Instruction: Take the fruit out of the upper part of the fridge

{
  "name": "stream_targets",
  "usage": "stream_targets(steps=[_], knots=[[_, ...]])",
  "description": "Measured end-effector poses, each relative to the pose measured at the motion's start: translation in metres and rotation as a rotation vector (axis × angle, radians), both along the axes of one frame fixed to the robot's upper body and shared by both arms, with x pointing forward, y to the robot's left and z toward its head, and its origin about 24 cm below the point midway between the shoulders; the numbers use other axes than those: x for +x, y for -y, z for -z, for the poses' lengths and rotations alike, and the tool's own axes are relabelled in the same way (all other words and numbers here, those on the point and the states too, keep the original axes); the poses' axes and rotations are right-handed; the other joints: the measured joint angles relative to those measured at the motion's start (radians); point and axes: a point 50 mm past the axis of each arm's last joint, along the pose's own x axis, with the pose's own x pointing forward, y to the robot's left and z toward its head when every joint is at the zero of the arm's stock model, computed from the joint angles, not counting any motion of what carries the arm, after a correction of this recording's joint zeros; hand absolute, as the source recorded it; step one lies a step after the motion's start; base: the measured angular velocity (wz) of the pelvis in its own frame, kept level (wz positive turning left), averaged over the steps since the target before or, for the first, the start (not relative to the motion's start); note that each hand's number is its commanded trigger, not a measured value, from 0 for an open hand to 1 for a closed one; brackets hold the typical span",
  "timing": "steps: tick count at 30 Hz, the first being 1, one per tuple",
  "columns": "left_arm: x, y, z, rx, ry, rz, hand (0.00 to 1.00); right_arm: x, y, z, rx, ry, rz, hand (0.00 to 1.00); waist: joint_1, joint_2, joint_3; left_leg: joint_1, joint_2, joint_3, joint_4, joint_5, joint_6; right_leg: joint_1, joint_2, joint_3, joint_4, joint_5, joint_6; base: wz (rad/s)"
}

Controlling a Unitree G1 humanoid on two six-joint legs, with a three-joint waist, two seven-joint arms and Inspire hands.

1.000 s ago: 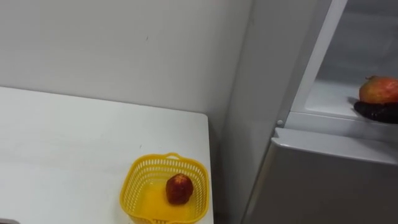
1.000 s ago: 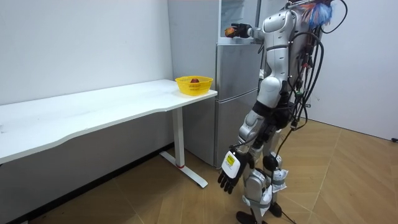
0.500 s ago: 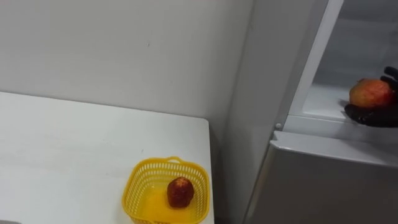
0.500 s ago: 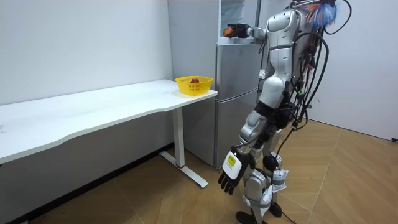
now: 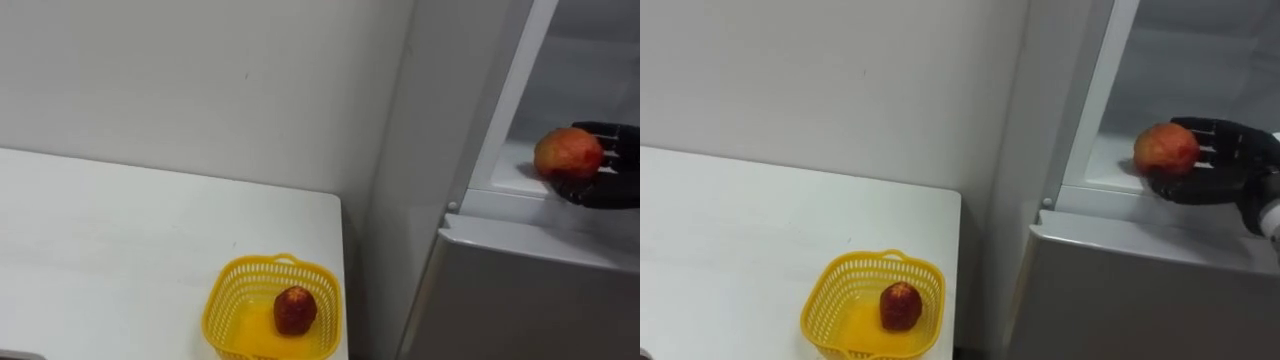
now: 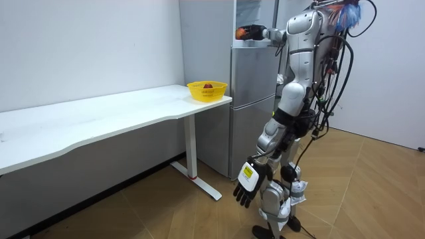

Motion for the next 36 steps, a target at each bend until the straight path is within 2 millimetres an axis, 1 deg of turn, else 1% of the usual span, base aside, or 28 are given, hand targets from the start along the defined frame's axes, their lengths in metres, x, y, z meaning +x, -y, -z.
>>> stream_targets(steps=[2, 5, 14, 19, 23, 25, 28, 30, 36], knots=[[0.0, 0.0, 0.0, 0.0, 0.0, 0.001, 0.0, 0.0, 0.0, 0.0, 0.002, 0.002, 0.004, 1.0, 0.002, -0.003, 0.0013, -0.002, 0.0, -0.002, 0.0, 0.0, 0.0, 0.0, 0.0, -0.001, 0.0, 0.0, 0.0, 0.0], [0.001, 0.0, 0.0, 0.001, 0.002, 0.001, 0.0, 0.0, 0.001, -0.001, 0.004, 0.007, 0.01, 1.0, 0.005, -0.005, 0.0005, -0.008, 0.0, -0.005, 0.0, 0.0, 0.0, -0.001, 0.001, -0.001, -0.001, 0.0, 0.0, 0.0], [0.005, -0.001, 0.0, 0.002, 0.011, 0.003, 0.0, -0.001, 0.002, -0.002, 0.012, 0.022, 0.035, 1.0, 0.009, -0.005, 0.0003, -0.007, 0.0, -0.007, -0.001, 0.0, 0.0, -0.002, 0.001, -0.001, -0.002, 0.0, 0.0, 0.0], [0.007, -0.001, -0.001, 0.009, 0.016, 0.009, 0.0, -0.001, 0.002, -0.003, 0.038, 0.032, 0.035, 1.0, 0.015, 0.0, 0.002, -0.006, 0.0, -0.006, 0.0, 0.0, 0.0, -0.002, 0.001, 0.002, -0.002, 0.0, 0.0, 0.0], [0.007, -0.001, -0.001, 0.022, 0.022, 0.007, 0.0, 0.0, 0.0, -0.005, 0.039, 0.043, 0.029, 1.0, 0.015, 0.008, 0.0006, -0.006, 0.0, -0.002, -0.001, 0.0, 0.0, -0.004, 0.001, 0.004, -0.001, 0.0, 0.0, -0.03], [0.005, -0.001, -0.001, 0.021, 0.017, 0.008, 0.0, 0.0, -0.005, -0.011, 0.017, 0.07, 0.022, 1.0, 0.012, 0.019, -0.0023, -0.006, 0.001, 0.007, -0.002, 0.0, 0.0, -0.008, 0.001, 0.009, -0.001, 0.0, 0.0, -0.1], [0.006, -0.001, -0.001, 0.022, 0.021, 0.009, 0.0, -0.003, -0.012, -0.013, -0.005, 0.1, 0.017, 1.0, 0.009, 0.026, -0.0039, -0.007, 0.002, 0.01, -0.002, 0.0, 0.0, -0.011, 0.001, 0.01, 0.0, 0.0, 0.0, -0.04], [0.008, -0.001, -0.001, 0.023, 0.027, 0.01, 0.0, -0.008, -0.018, -0.013, -0.023, 0.122, 0.004, 1.0, 0.007, 0.031, -0.0025, -0.009, 0.002, 0.01, -0.002, 0.0, 0.0, -0.012, 0.001, 0.01, 0.0, 0.0, 0.0, 0.0], [0.01, 0.0, -0.001, 0.05, 0.05, 0.011, 0.0, -0.017, -0.047, -0.01, -0.045, 0.177, -0.087, 1.0, 0.005, 0.046, 0.0027, -0.012, 0.003, 0.015, 0.001, -0.001, 0.0, -0.012, 0.002, 0.024, 0.0, 0.0, 0.0, -0.01]])
